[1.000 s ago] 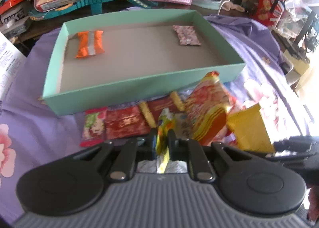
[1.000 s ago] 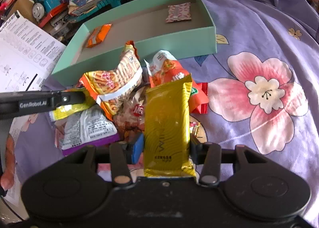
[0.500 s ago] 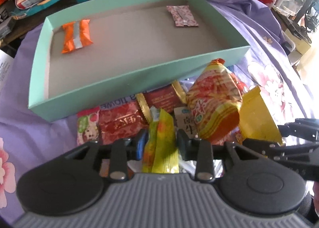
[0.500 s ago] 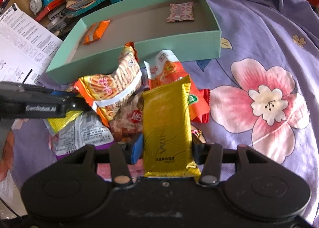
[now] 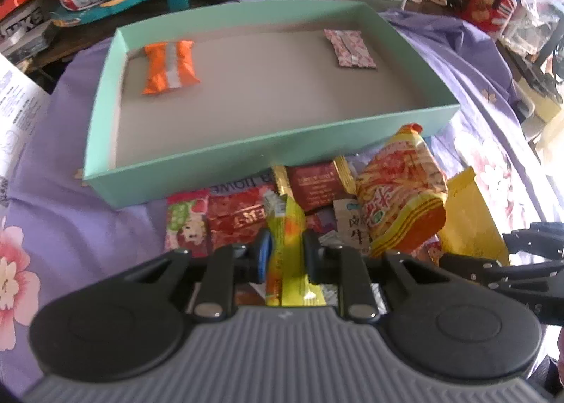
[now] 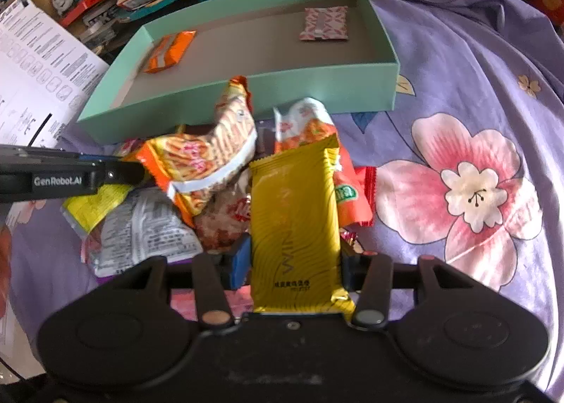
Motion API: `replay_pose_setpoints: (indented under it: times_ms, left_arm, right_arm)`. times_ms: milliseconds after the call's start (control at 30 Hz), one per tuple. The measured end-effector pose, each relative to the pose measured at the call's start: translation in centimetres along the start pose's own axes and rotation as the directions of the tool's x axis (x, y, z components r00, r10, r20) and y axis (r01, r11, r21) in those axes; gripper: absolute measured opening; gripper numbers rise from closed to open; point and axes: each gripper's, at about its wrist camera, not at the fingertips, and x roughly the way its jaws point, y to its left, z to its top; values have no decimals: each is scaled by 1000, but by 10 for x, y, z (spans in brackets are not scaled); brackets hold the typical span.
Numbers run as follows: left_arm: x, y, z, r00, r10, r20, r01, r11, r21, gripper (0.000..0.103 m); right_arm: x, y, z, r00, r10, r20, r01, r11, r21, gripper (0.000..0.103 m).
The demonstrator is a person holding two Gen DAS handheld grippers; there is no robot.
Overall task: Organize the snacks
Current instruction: 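Lift both snacks into the green box and open both tools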
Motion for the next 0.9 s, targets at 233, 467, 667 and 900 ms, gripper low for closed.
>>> replay_pose_setpoints:
  times_ms: [233, 467, 667, 900]
  left_arm:
    - [-28, 6, -4, 998, 3, 65, -3, 1000, -13, 19]
    - [-57, 9, -7, 991, 12, 130, -10, 1000, -16, 19]
    - [-75, 16, -5, 985, 18, 173, -11, 999, -42, 19]
    - [-86, 28, 15, 974, 41, 221, -29, 998, -60, 19]
  right_arm:
    - [-20, 10, 4, 999, -9, 35, 10, 999, -32, 48]
    - [-42, 14, 13, 996, -20, 87, 25, 998, -56, 48]
    - [-57, 17, 26, 993, -18, 120, 27, 997, -75, 48]
    - [-68, 16, 52, 988, -15, 157, 30, 995, -94, 48]
